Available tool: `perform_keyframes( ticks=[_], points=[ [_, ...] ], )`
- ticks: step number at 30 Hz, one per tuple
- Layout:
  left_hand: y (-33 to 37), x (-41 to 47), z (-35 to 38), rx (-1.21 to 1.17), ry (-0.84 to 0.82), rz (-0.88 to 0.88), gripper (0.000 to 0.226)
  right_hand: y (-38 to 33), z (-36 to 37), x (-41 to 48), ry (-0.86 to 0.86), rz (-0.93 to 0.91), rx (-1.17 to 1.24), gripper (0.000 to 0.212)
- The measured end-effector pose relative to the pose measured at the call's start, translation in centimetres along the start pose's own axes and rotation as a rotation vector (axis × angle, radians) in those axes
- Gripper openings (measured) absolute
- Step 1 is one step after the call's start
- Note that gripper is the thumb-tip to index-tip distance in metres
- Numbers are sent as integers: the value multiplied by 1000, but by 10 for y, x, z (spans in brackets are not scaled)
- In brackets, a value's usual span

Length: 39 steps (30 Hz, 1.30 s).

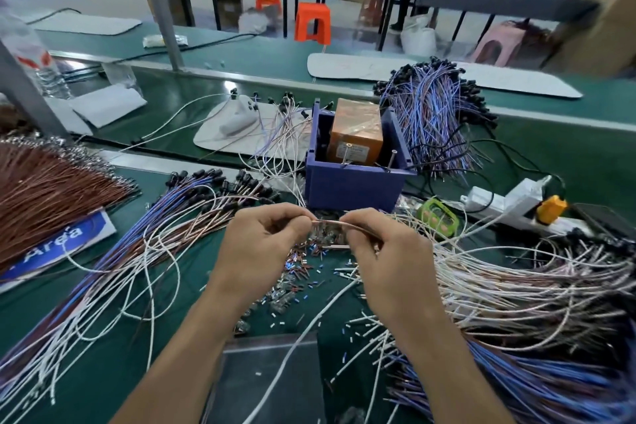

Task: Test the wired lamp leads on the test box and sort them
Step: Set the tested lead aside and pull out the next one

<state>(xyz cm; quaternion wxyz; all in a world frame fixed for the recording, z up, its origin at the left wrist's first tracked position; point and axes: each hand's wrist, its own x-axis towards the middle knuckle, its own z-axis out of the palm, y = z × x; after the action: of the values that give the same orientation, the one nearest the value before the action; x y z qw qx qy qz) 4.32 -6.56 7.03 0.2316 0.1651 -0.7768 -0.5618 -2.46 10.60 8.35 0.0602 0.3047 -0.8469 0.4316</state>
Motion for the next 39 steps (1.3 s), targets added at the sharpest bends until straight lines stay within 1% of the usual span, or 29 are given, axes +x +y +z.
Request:
perform_keyframes(
  ticks=[3,6,9,12,14,16,19,21,23,26,29,32,35,37,39],
  points=[
    [-7,0,-14,1,2,-63,22,6,-9,8,58,-29,107,18],
    [-17,1,-33,-9,17,-162,20,8,-25,20,110,-58,104,16],
    [-25,2,-47,-87,39,-239,24,14,-40,32,126,-48,32,19],
    [-32,1,-55,-84,32,-300,19,20,-53,39,128,-43,-65,12],
    [-37,2,-58,-113,64,-326,15,24,-60,41,107,-38,-125,10],
    [-41,4,-57,-163,116,-349,15,28,-63,43,76,-19,-157,13],
    [-44,7,-55,-359,170,-413,21,32,-64,45,45,15,-148,18],
    [-43,9,-54,-565,207,-459,16,37,-63,45,34,42,-146,20],
    [-43,11,-55,-760,253,-487,17,40,-61,44,25,80,-153,22],
    [-43,14,-55,-901,298,-503,14,43,-61,42,8,120,-167,24],
    [-40,12,-54,-954,283,-475,17,43,-64,42,-4,138,-110,25],
    [-38,6,-48,-976,243,-480,30,40,-66,43,24,198,91,24],
    [-34,-3,-33,-895,157,-539,36,35,-65,45,11,222,201,24],
    [-29,-6,-20,-848,101,-501,45,31,-65,45,-21,228,238,24],
    [-25,-6,-9,-824,109,-456,47,30,-64,46,-43,238,247,23]
  ],
)
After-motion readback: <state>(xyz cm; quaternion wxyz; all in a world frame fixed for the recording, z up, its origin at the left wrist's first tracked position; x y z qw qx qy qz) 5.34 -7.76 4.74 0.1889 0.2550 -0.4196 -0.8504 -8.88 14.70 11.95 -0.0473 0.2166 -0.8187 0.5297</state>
